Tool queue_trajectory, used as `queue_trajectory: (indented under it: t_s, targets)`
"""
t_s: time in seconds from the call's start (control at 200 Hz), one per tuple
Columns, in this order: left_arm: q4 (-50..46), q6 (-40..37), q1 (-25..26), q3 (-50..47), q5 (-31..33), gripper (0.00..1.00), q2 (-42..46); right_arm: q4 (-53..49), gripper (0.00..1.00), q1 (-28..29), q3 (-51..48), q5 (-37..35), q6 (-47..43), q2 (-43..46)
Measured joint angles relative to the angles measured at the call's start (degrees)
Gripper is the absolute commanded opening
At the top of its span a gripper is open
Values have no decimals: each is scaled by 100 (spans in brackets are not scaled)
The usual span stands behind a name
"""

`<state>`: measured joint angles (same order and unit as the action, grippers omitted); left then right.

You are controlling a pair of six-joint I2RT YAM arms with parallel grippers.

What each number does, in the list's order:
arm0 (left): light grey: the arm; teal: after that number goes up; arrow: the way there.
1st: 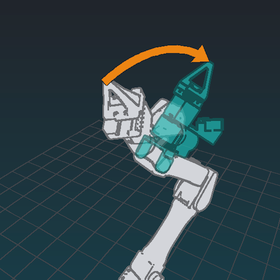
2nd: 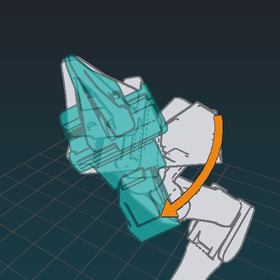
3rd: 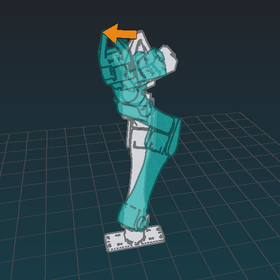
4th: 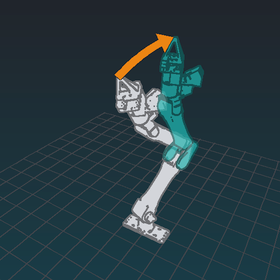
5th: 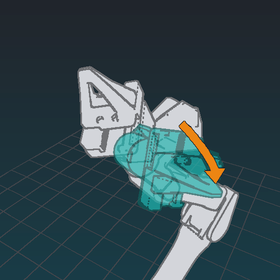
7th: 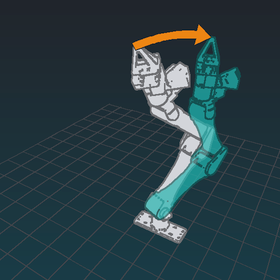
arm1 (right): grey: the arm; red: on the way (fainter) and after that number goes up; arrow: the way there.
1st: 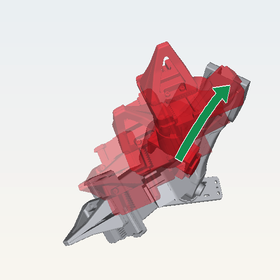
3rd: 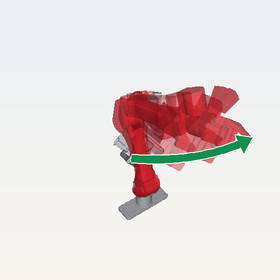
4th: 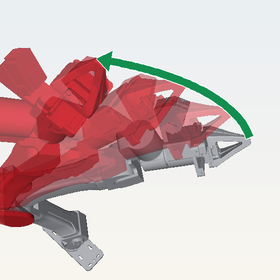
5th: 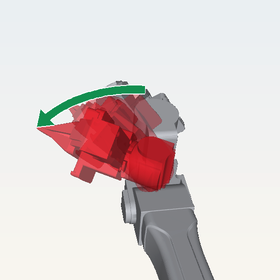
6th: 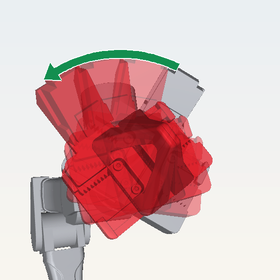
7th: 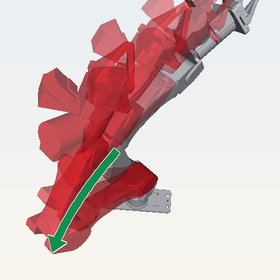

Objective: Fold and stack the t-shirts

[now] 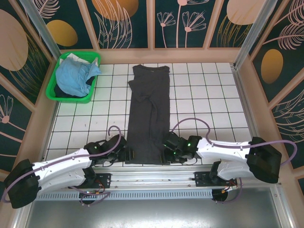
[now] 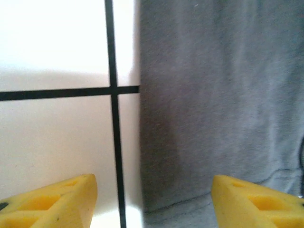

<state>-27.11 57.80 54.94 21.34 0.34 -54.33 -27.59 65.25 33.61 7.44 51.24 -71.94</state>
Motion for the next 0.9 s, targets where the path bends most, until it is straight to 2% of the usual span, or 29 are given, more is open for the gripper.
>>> queue_trajectory:
  t_s: [0.155, 0.29, 0.505, 0.565, 0.656, 0.771, 0.901]
  targets:
    - [-13, 199, 275, -2, 26, 56, -72, 15, 51, 0, 59, 61, -63, -337]
    - [7, 254, 431, 4, 197, 46, -269, 111, 43, 31, 103, 164, -142, -376]
    - [-122, 221, 461, 26, 356, 20, -289, 319, 24, 55, 103, 315, -109, -376]
    - [109, 245, 470, -52, 192, 11, -225, 321, 18, 55, 105, 308, -114, -376]
    - [553, 308, 522, -173, -101, 2, -122, 313, 8, 55, 125, 291, -144, -369]
    - [898, 321, 533, -234, -306, 0, 57, 280, 2, 52, 197, 251, -127, -306]
    - [1038, 319, 540, -219, -286, 0, 337, 127, 0, 35, 387, 186, -212, -284]
